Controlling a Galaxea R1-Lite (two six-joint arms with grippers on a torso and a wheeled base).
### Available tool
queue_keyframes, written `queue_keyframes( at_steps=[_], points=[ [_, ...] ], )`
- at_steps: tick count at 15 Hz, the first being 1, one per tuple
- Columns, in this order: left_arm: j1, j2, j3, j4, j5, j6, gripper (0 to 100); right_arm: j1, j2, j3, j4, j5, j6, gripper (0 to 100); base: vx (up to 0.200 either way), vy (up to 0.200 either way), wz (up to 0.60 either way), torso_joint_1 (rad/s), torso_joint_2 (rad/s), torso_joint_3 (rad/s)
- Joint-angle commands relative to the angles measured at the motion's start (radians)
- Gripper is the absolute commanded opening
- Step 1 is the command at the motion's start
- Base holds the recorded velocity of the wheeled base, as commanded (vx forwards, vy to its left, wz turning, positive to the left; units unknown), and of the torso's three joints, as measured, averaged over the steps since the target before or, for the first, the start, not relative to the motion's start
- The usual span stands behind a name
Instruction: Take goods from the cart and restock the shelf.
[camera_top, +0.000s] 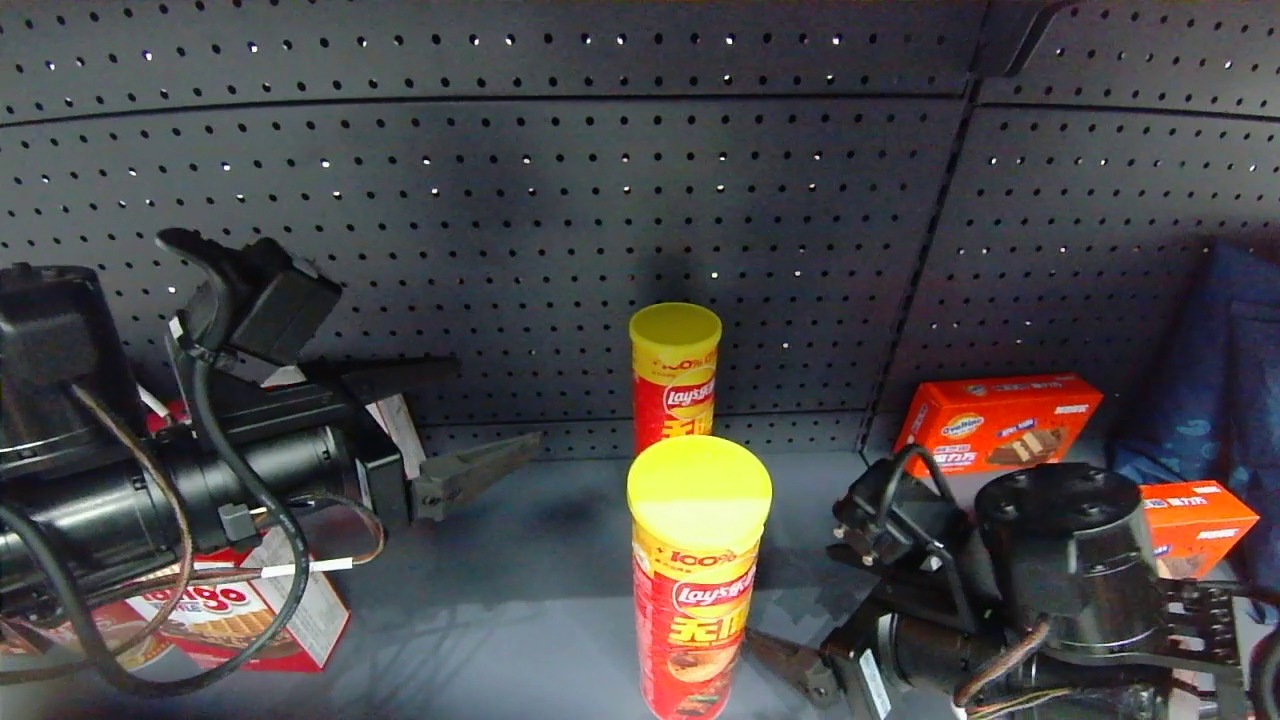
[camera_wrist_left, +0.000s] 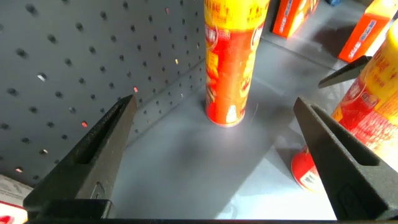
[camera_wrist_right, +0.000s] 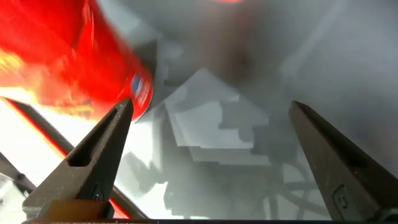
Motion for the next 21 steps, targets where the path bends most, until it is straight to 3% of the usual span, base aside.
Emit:
queue_keyframes(
  at_steps=[1,2,7,8,10,11,12,14,17,19,21],
  points=[
    [0.0,-0.076,0.005,0.006,0.015,0.001,100,-0.016,-0.158,0.007,-0.002,-0.04,0.0,100,0.0,0.0,0.0,0.0,0.0,0.0],
    [0.014,-0.129,0.016,0.007,0.033,-0.004,100,-0.044,-0.25,0.017,0.006,-0.08,0.0,100,0.0,0.0,0.0,0.0,0.0,0.0],
    [0.31,-0.41,0.166,0.007,0.029,-0.009,100,-0.406,-0.681,0.257,0.032,-0.117,-0.038,100,0.0,0.0,0.0,0.0,0.0,0.0],
    [0.353,-0.476,0.214,0.009,0.029,-0.009,100,-0.432,-0.744,0.299,0.031,-0.135,-0.069,100,0.0,0.0,0.0,0.0,0.0,0.0],
    [0.374,-0.577,0.298,0.009,0.041,-0.015,100,-0.424,-0.834,0.357,0.031,-0.246,-0.092,100,0.0,0.0,0.0,0.0,0.0,0.0],
    [0.374,-0.694,0.393,0.032,0.104,-0.036,100,-0.421,-0.917,0.415,0.031,-0.359,-0.092,100,0.0,0.0,0.0,0.0,0.0,0.0],
    [0.373,-0.793,0.447,0.092,0.165,-0.044,100,-0.444,-0.984,0.463,0.032,-0.399,-0.089,100,0.0,0.0,0.0,0.0,0.0,0.0],
    [0.376,-1.005,0.493,0.302,0.196,-0.044,100,-0.554,-1.086,0.555,0.044,-0.402,-0.089,100,0.0,0.0,0.0,0.0,0.0,0.0],
    [0.38,-1.318,0.485,0.69,0.213,-0.038,100,-0.668,-1.316,0.57,0.282,-0.402,-0.083,100,0.0,0.0,0.0,0.0,0.0,0.0],
    [0.38,-1.329,0.484,0.716,0.251,-0.041,100,-0.752,-1.5,0.56,0.489,-0.401,-0.075,100,0.0,0.0,0.0,0.0,0.0,0.0],
    [0.38,-1.33,0.559,0.705,0.259,-0.032,100,-0.754,-1.5,0.556,0.506,-0.393,0.011,100,0.0,0.0,0.0,0.0,0.0,0.0]
  ],
)
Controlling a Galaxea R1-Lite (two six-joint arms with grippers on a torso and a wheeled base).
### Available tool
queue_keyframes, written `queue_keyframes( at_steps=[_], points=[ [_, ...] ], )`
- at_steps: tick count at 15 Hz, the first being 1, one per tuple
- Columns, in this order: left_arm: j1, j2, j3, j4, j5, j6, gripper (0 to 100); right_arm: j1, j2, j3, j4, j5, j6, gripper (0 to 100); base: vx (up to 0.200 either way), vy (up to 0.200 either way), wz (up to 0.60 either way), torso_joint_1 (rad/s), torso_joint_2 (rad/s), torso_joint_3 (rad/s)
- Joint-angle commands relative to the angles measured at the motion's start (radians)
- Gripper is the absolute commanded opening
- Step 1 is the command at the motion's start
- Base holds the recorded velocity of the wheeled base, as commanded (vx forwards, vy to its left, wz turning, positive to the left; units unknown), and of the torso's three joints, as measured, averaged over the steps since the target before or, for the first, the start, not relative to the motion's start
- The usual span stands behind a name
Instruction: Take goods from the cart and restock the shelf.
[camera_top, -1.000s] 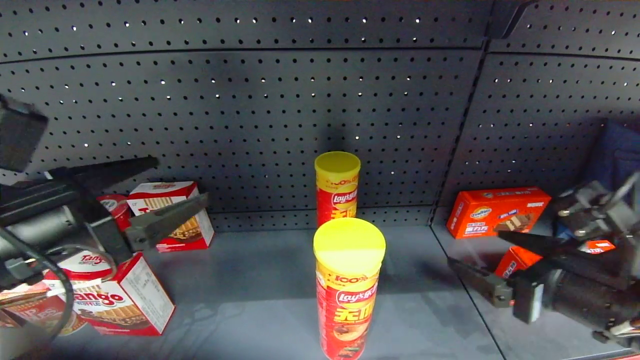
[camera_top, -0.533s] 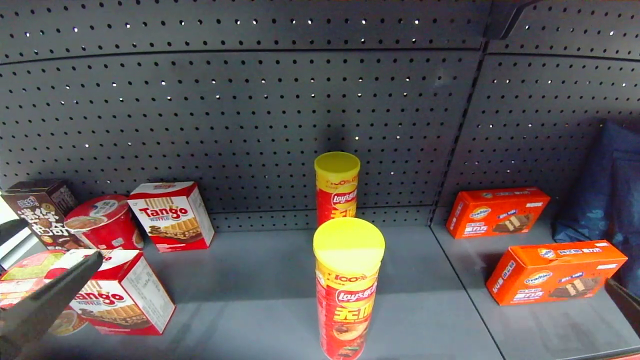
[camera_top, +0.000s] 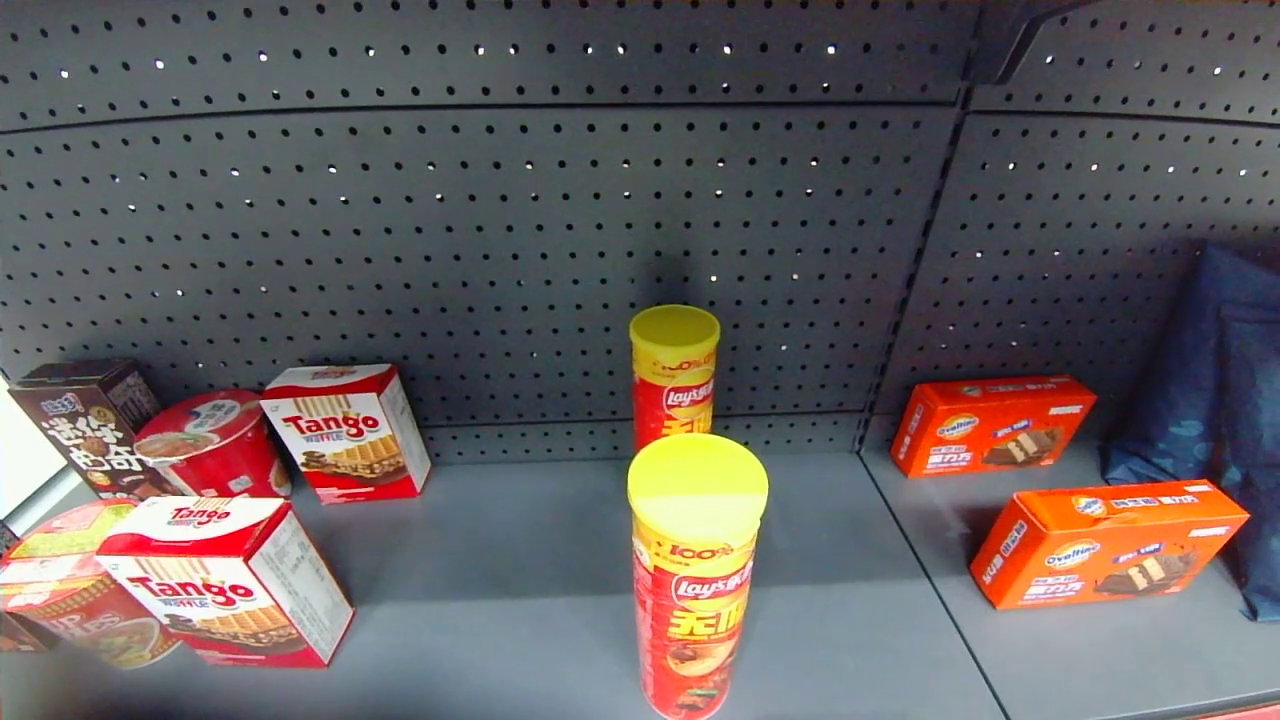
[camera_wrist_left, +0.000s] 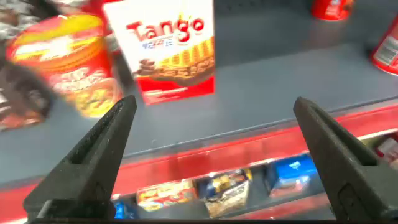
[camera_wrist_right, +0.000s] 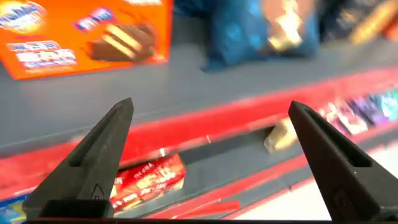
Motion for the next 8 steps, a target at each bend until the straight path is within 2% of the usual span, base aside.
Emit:
queue_keyframes(
  at_steps=[1,2,4,6,8],
  points=[
    [0.002,-0.068,0.111,-0.071,0.009,0.002,100,-0.049,-0.125,-0.005,0.059,0.045,0.054,100,0.0,0.0,0.0,0.0,0.0,0.0],
    [0.002,-0.068,0.141,-0.147,0.003,-0.006,100,-0.049,-0.123,-0.004,0.059,0.136,0.055,100,0.0,0.0,0.0,0.0,0.0,0.0],
    [0.001,-0.066,0.14,-0.141,-0.008,-0.013,100,-0.049,-0.123,-0.004,0.059,0.302,0.054,100,0.0,0.0,0.0,0.0,0.0,0.0],
    [0.001,-0.066,0.14,-0.141,-0.017,-0.053,100,-0.049,-0.123,-0.01,0.081,0.406,0.042,100,0.0,0.0,0.0,0.0,0.0,0.0],
    [0.001,-0.068,0.141,-0.143,-0.016,-0.056,100,-0.049,-0.123,-0.01,0.084,0.424,0.04,100,0.0,0.0,0.0,0.0,0.0,0.0]
  ],
)
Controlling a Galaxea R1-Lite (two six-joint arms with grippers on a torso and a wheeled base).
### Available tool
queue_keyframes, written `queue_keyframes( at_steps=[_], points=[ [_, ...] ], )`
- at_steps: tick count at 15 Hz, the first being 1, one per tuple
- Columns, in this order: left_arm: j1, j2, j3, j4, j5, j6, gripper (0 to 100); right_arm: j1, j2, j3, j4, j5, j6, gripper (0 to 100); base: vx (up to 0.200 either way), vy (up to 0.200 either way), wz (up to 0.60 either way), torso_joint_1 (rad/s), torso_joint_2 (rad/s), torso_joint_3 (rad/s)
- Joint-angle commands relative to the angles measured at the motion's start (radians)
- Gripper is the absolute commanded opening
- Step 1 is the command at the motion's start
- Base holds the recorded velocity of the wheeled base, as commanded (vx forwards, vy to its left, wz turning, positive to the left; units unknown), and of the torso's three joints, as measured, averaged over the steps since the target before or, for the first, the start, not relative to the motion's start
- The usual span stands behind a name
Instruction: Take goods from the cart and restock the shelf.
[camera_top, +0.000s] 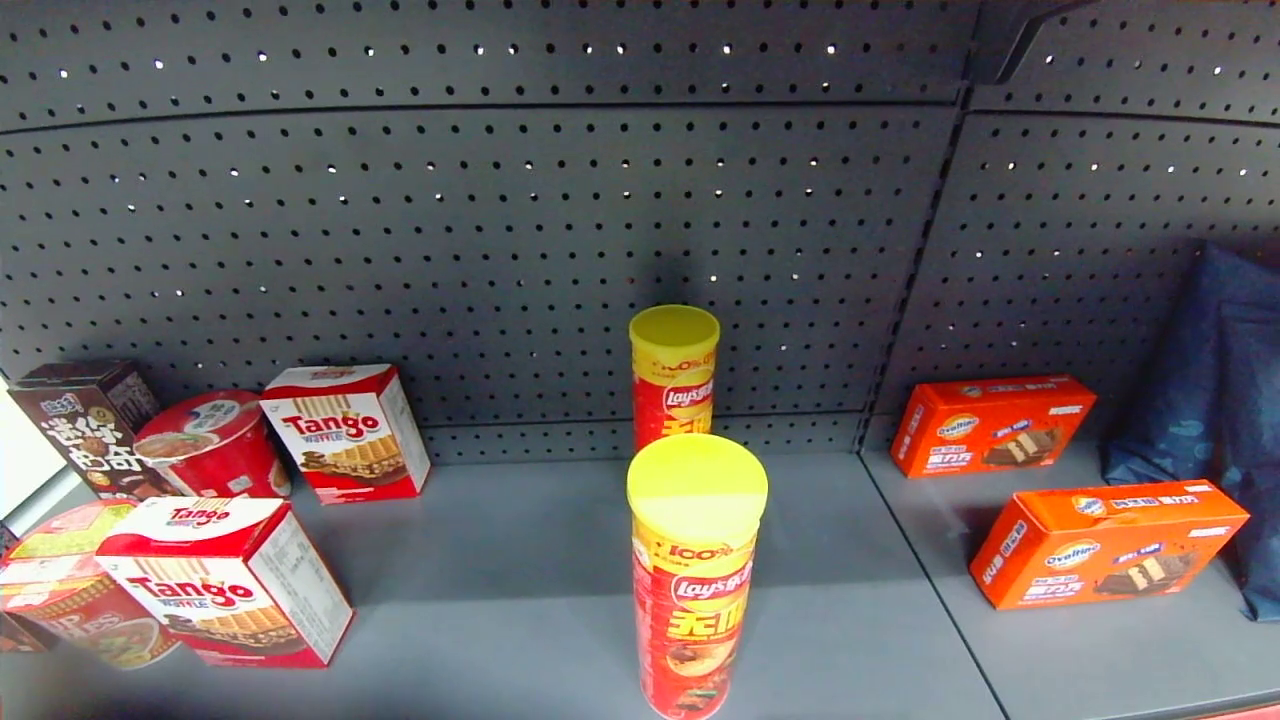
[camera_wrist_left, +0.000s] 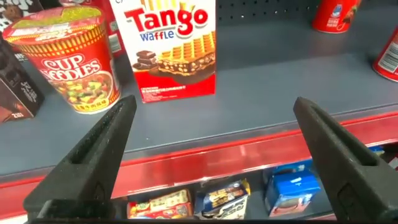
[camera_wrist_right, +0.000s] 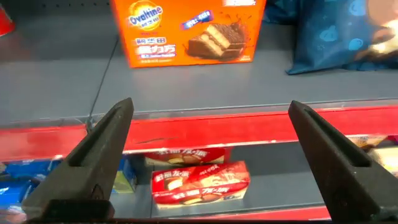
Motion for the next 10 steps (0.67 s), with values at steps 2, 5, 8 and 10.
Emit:
queue_keyframes(
  at_steps=[2,5,8,10],
  points=[
    [0.001,0.003,0.0,-0.001,-0.001,0.001,100,0.0,0.001,-0.001,0.0,-0.001,0.0,100,0.0,0.0,0.0,0.0,0.0,0.0],
    [0.001,0.003,0.0,-0.001,-0.007,0.001,100,0.0,0.001,-0.001,0.0,-0.001,0.006,100,0.0,0.0,0.0,0.0,0.0,0.0],
    [0.001,0.003,0.001,-0.001,-0.007,0.006,100,0.0,0.001,-0.001,0.0,0.001,0.005,100,0.0,0.0,0.0,0.0,0.0,0.0],
    [0.001,0.004,0.0,0.001,-0.007,0.003,100,0.0,0.001,-0.002,0.0,0.001,0.008,100,0.0,0.0,0.0,0.0,0.0,0.0]
  ],
)
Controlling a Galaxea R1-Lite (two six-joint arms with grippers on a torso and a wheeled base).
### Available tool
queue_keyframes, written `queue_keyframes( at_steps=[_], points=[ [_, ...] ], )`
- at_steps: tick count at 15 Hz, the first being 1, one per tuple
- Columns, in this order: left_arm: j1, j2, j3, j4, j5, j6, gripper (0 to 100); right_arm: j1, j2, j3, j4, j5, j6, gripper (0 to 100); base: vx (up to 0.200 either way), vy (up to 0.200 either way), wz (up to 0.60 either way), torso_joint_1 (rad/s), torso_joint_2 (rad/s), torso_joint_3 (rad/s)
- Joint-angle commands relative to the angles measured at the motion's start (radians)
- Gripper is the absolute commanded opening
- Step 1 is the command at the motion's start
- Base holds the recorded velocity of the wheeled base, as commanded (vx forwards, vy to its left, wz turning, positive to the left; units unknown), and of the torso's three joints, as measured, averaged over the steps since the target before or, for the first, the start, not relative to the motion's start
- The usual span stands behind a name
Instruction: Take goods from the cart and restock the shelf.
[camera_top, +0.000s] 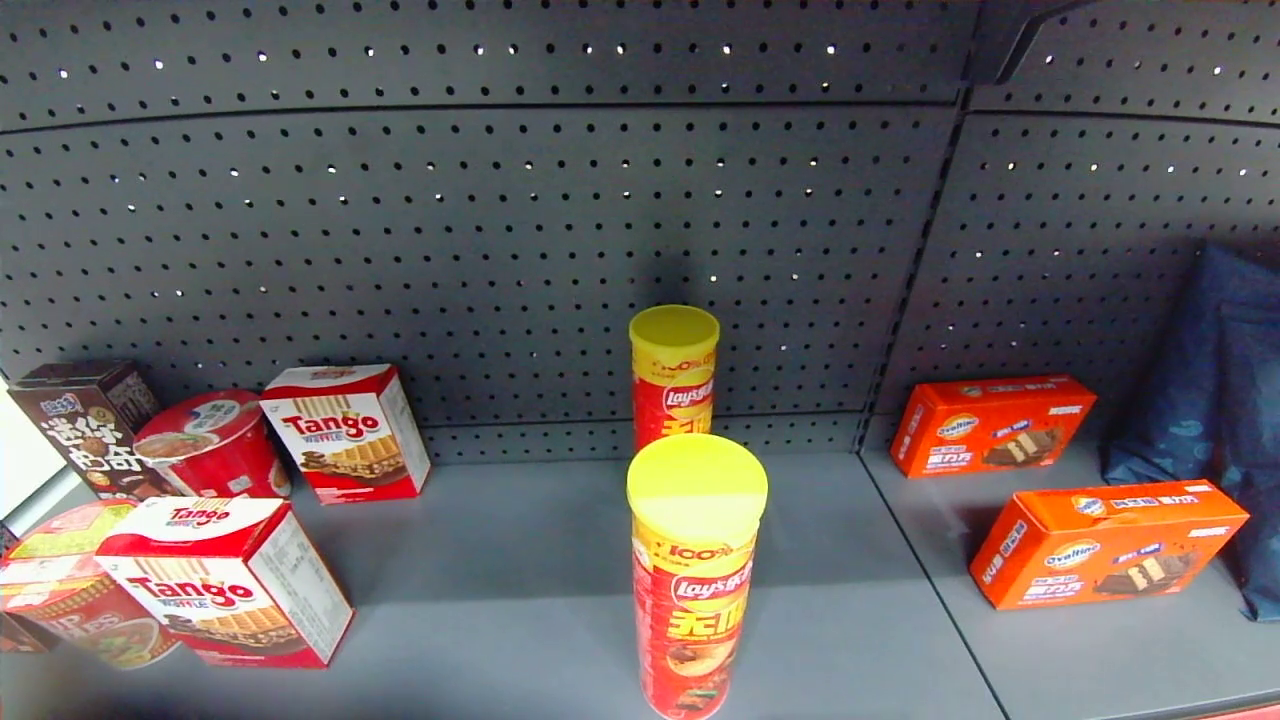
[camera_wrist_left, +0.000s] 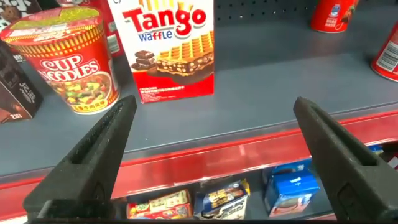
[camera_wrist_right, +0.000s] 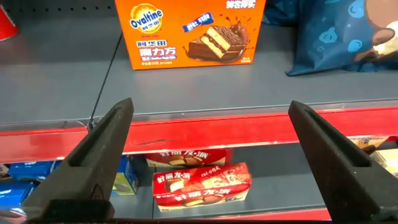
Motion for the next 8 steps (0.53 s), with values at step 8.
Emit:
queue_keyframes(
  at_steps=[8],
  points=[
    [0.0,0.005,0.0,-0.001,0.0,-0.002,100,0.001,0.005,0.0,-0.001,0.002,-0.002,100,-0.025,0.0,0.07,0.001,0.0,0.0]
  ],
)
